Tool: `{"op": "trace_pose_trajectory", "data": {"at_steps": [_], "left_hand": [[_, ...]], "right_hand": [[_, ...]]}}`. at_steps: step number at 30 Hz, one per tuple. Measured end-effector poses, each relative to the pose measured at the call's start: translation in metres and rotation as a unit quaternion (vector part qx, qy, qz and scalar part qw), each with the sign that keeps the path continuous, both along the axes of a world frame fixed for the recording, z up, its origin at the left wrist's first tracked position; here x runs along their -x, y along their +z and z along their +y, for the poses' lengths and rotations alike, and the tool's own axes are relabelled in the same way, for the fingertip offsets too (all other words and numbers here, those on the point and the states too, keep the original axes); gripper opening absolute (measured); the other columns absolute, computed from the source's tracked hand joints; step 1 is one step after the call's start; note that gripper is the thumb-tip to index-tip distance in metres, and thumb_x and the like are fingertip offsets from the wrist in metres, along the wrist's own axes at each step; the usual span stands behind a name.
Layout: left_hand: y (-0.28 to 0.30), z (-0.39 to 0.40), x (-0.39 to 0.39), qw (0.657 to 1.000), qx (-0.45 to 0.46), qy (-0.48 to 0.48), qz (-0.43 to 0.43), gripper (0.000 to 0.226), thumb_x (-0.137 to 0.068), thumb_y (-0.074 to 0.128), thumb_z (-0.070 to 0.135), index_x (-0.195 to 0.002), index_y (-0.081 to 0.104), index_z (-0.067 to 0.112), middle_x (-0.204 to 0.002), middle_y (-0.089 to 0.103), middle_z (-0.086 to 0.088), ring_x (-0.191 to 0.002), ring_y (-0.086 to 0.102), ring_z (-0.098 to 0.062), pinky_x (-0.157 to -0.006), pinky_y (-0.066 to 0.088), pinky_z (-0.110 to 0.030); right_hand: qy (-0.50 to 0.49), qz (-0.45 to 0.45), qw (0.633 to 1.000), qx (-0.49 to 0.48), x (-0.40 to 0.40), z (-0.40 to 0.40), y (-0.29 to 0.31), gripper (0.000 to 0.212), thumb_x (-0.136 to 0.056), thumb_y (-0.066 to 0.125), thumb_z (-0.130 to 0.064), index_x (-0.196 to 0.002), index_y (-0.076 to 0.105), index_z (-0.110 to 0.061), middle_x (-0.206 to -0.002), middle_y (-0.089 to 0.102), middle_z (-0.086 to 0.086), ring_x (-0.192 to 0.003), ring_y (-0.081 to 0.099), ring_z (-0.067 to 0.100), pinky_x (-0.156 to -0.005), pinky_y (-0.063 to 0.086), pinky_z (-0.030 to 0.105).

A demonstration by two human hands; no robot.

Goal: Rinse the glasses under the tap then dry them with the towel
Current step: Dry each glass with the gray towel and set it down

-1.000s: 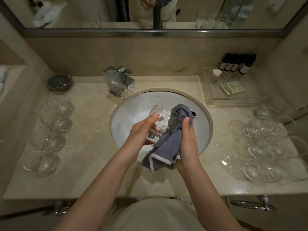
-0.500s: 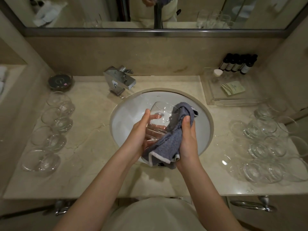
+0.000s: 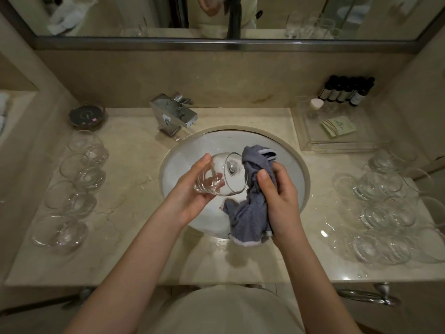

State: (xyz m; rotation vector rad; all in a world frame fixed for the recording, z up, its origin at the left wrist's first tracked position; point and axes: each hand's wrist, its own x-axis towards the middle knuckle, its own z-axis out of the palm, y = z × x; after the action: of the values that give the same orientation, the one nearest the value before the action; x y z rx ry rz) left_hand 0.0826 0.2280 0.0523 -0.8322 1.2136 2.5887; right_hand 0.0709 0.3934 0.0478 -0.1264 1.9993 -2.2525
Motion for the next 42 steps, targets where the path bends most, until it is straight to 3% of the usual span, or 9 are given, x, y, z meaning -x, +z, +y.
{"op": "trace_pose_trajectory", "data": {"at_steps": [8, 11, 17, 22, 26, 29, 35, 38, 42], "left_hand": [[-0.001, 0.003, -0.001, 0.999, -0.011, 0.027, 0.018, 0.049, -0.070, 0.085, 0.028, -0.106, 0.057, 0.011, -0.103, 0.061, -0.016, -0.087, 0.068, -0.029, -0.075, 0.061, -0.046], [0.000, 0.003, 0.001, 0.998, 0.017, 0.021, 0.050, 0.045, -0.068, 0.081, 0.028, -0.105, 0.059, 0.014, -0.112, 0.058, -0.018, -0.093, 0.066, -0.030, -0.066, 0.058, -0.039], [0.017, 0.002, 0.003, 0.991, 0.092, 0.004, 0.099, 0.047, -0.068, 0.072, 0.019, -0.112, 0.057, 0.015, -0.096, 0.064, -0.003, -0.071, 0.068, -0.013, -0.057, 0.056, -0.028], [0.017, -0.002, 0.005, 0.982, 0.139, -0.031, 0.122, 0.047, -0.060, 0.082, 0.018, -0.103, 0.062, 0.020, -0.079, 0.068, 0.006, -0.070, 0.067, -0.014, -0.058, 0.054, -0.028], [0.018, -0.006, 0.004, 0.967, 0.187, -0.074, 0.155, 0.053, -0.049, 0.083, 0.028, -0.099, 0.067, 0.024, -0.087, 0.068, 0.004, -0.078, 0.066, -0.013, -0.063, 0.055, -0.025], [0.021, -0.004, 0.003, 0.956, 0.219, -0.089, 0.176, 0.049, -0.048, 0.084, 0.026, -0.095, 0.069, 0.026, -0.096, 0.064, -0.002, -0.086, 0.063, -0.016, -0.067, 0.054, -0.024], [0.021, -0.006, 0.005, 0.940, 0.250, -0.111, 0.204, 0.050, -0.048, 0.086, 0.021, -0.094, 0.067, 0.024, -0.095, 0.063, 0.001, -0.087, 0.061, -0.013, -0.074, 0.052, -0.023], [0.024, -0.008, 0.006, 0.929, 0.234, -0.150, 0.244, 0.051, -0.055, 0.083, 0.006, -0.100, 0.063, 0.017, -0.095, 0.061, -0.001, -0.081, 0.064, -0.013, -0.079, 0.053, -0.024], [0.017, -0.015, 0.007, 0.920, 0.235, -0.170, 0.264, 0.050, -0.055, 0.082, 0.021, -0.102, 0.064, 0.023, -0.099, 0.063, 0.001, -0.092, 0.062, -0.019, -0.086, 0.050, -0.030]], "right_hand": [[0.035, 0.110, 0.986, -0.118, -0.008, -0.002, 0.011, 0.018, -0.080, 0.062, -0.044, -0.094, 0.060, -0.033, -0.080, 0.063, -0.023, -0.072, 0.058, -0.001, -0.069, 0.043, 0.014], [0.051, 0.122, 0.978, -0.159, -0.015, -0.009, 0.014, 0.013, -0.082, 0.058, -0.047, -0.087, 0.057, -0.035, -0.075, 0.060, -0.022, -0.068, 0.056, 0.000, -0.064, 0.041, 0.013], [0.091, 0.119, 0.964, -0.221, -0.010, -0.012, 0.011, 0.057, -0.080, 0.046, -0.061, -0.103, 0.064, -0.012, -0.090, 0.066, -0.002, -0.082, 0.059, 0.008, -0.075, 0.046, 0.027], [0.159, 0.087, 0.957, -0.226, -0.010, -0.012, 0.016, 0.044, -0.072, 0.050, -0.065, -0.097, 0.058, -0.030, -0.088, 0.064, -0.015, -0.083, 0.059, -0.002, -0.071, 0.043, 0.013], [0.201, 0.065, 0.944, -0.255, -0.012, -0.013, 0.016, 0.040, -0.061, 0.060, -0.070, -0.093, 0.054, -0.047, -0.086, 0.064, -0.026, -0.089, 0.060, -0.008, -0.076, 0.044, 0.011], [0.219, 0.062, 0.944, -0.241, -0.016, -0.014, 0.017, 0.041, -0.065, 0.077, -0.060, -0.095, 0.054, -0.046, -0.081, 0.062, -0.032, -0.087, 0.059, -0.013, -0.074, 0.042, 0.007], [0.227, 0.001, 0.959, -0.169, -0.021, -0.016, 0.017, 0.029, -0.076, 0.080, -0.028, -0.096, 0.061, -0.035, -0.082, 0.068, -0.022, -0.088, 0.064, -0.005, -0.079, 0.047, 0.013], [0.240, -0.030, 0.966, -0.086, -0.025, -0.016, 0.019, 0.021, -0.081, 0.074, -0.018, -0.099, 0.065, -0.025, -0.080, 0.069, -0.020, -0.083, 0.064, -0.003, -0.078, 0.047, 0.016], [0.215, -0.108, 0.970, 0.038, -0.029, -0.018, 0.017, 0.017, -0.079, 0.064, -0.019, -0.095, 0.069, -0.016, -0.079, 0.067, -0.007, -0.076, 0.061, 0.005, -0.073, 0.048, 0.019]]}}
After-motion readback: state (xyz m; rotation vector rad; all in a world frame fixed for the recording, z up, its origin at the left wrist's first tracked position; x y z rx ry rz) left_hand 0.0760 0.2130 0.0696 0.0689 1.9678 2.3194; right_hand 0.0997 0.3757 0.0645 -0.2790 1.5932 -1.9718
